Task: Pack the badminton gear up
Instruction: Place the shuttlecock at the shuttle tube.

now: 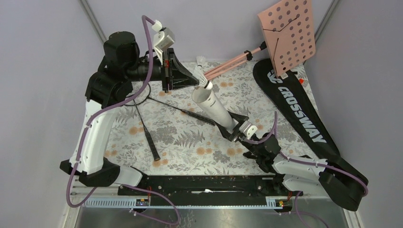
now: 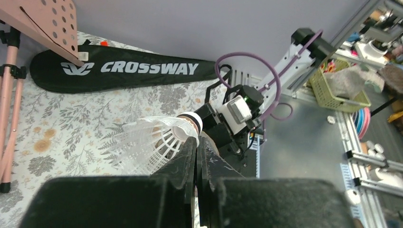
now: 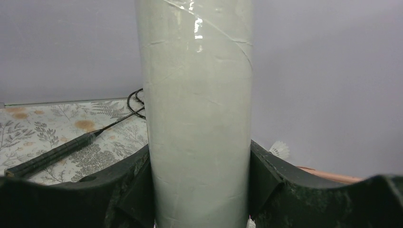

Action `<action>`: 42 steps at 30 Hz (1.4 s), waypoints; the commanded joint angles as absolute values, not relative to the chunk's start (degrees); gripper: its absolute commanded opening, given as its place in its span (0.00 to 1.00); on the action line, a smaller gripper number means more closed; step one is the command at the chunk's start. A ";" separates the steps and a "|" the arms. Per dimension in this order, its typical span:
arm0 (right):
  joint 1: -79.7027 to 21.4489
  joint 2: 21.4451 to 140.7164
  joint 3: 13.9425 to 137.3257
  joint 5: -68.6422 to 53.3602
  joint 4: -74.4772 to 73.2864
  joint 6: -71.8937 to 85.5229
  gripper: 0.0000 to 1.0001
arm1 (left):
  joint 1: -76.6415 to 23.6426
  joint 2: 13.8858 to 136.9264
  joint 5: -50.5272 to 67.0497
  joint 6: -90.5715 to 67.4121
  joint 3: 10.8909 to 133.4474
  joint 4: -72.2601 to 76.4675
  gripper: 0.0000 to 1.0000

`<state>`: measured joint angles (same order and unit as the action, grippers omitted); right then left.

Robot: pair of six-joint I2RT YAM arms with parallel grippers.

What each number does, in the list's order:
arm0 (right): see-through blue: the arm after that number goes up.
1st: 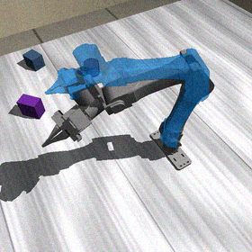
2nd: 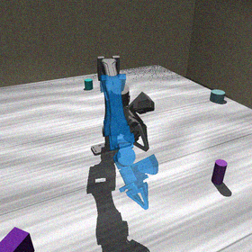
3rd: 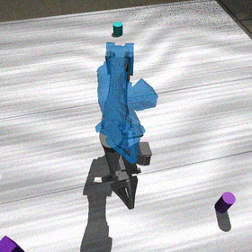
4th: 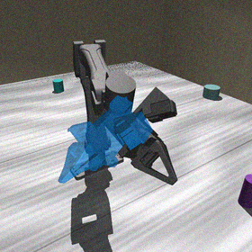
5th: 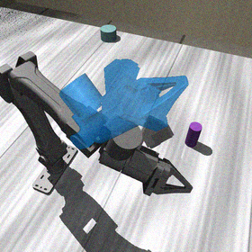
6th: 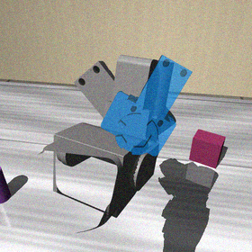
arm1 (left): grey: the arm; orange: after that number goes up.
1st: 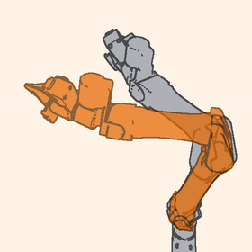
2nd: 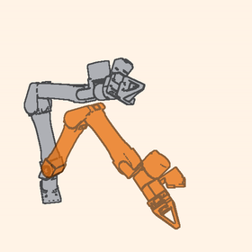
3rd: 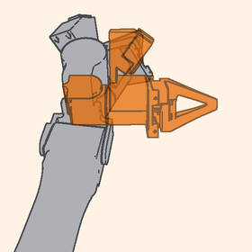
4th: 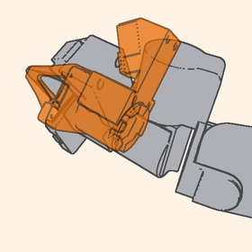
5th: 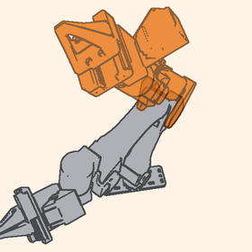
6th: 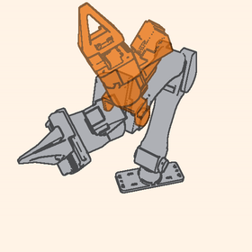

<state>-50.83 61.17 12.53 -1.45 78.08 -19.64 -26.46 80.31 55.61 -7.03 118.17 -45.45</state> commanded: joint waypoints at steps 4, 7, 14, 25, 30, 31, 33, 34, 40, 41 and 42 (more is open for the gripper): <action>-50.40 60.29 12.93 -1.30 84.04 -24.06 0.21 | -27.99 78.65 50.26 4.96 121.81 -56.54 0.00; -50.44 60.09 12.84 -1.65 83.98 -24.46 0.21 | -28.12 77.26 48.63 6.27 120.47 -57.81 0.00; -50.40 60.83 13.20 -2.83 83.41 -25.03 0.21 | -28.58 75.34 47.96 7.08 119.90 -57.83 0.00; -50.45 61.01 14.06 -4.23 83.40 -25.47 0.21 | -35.31 76.64 43.50 14.28 118.10 -62.02 0.00; -50.45 60.45 14.17 -6.21 83.40 -24.32 0.21 | -37.88 77.54 43.13 15.11 117.77 -62.09 0.00; -50.43 60.41 14.23 -6.58 83.41 -24.08 0.21 | -38.61 77.98 42.81 15.05 117.77 -62.13 0.00; -50.44 60.05 14.15 -7.11 83.27 -23.76 0.21 | -39.90 79.04 42.03 15.11 117.86 -62.14 0.00; -50.45 59.79 14.13 -7.34 83.31 -23.54 0.21 | -40.31 79.47 41.75 15.19 118.09 -62.25 0.00; -50.45 58.58 13.84 -7.82 82.71 -23.29 0.21 | -41.88 81.28 40.54 15.37 119.59 -63.80 0.06; -50.45 58.60 13.88 -7.70 82.62 -23.29 0.21 | -42.13 81.30 39.99 15.37 119.74 -63.76 0.13; -50.45 58.51 13.89 -7.61 82.62 -23.29 0.21 | -42.26 81.30 39.43 15.38 119.99 -63.80 0.21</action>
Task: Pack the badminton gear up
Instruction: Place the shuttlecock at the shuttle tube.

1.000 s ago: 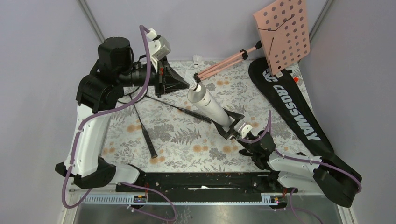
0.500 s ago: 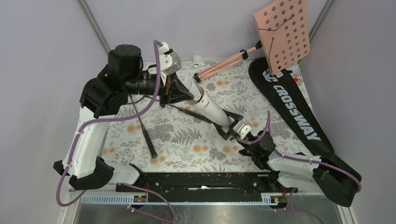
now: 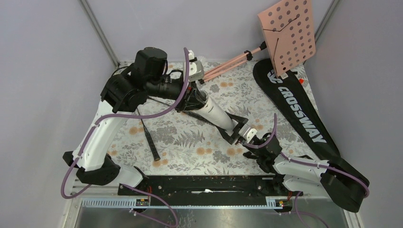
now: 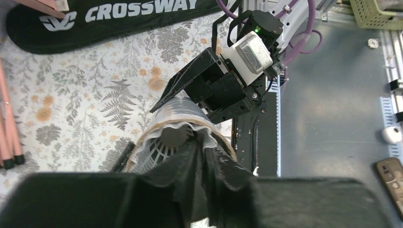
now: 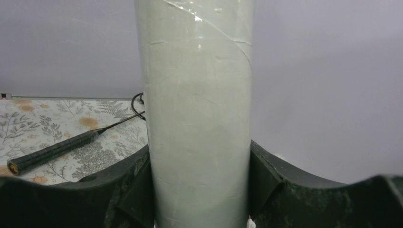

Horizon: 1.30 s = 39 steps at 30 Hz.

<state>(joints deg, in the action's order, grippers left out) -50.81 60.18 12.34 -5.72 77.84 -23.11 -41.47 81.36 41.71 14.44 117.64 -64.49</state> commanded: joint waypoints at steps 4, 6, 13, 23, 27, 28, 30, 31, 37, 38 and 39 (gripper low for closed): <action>-50.38 58.53 13.75 -7.10 82.45 -23.20 0.21 | -42.41 81.15 39.89 14.60 121.55 -63.75 0.28; -50.44 58.80 13.70 -6.44 82.47 -23.20 0.21 | -42.60 80.81 41.03 14.55 121.89 -63.57 0.34; -50.41 59.93 13.89 -5.01 82.50 -23.47 0.21 | -42.80 77.28 42.54 13.65 119.86 -58.35 0.49; -50.44 60.61 13.86 -3.60 82.47 -23.34 0.21 | -42.80 69.62 38.11 9.05 112.32 -47.37 0.99; -50.44 60.24 13.58 -3.65 82.53 -23.13 0.21 | -42.78 68.07 28.85 7.77 108.82 -44.22 0.99; -50.45 60.10 13.54 -3.80 82.49 -23.01 0.21 | -42.73 67.77 26.79 7.85 108.02 -43.82 0.99; -50.41 59.78 13.48 -3.88 82.53 -22.96 0.21 | -42.72 67.45 21.69 7.27 106.68 -42.99 0.99; -50.39 59.53 13.45 -3.81 82.49 -22.76 0.21 | -42.74 67.31 19.32 7.37 106.08 -42.41 0.99; -50.47 57.98 13.83 1.01 81.78 -20.35 0.21 | -42.54 68.08 11.12 5.27 102.64 -39.31 0.99; -50.41 57.64 14.06 2.64 81.04 -20.04 0.20 | -42.08 68.19 9.41 4.67 101.64 -37.74 0.99; -50.40 57.20 14.25 4.05 80.05 -19.90 0.21 | -41.36 68.27 7.17 4.07 100.48 -35.76 0.99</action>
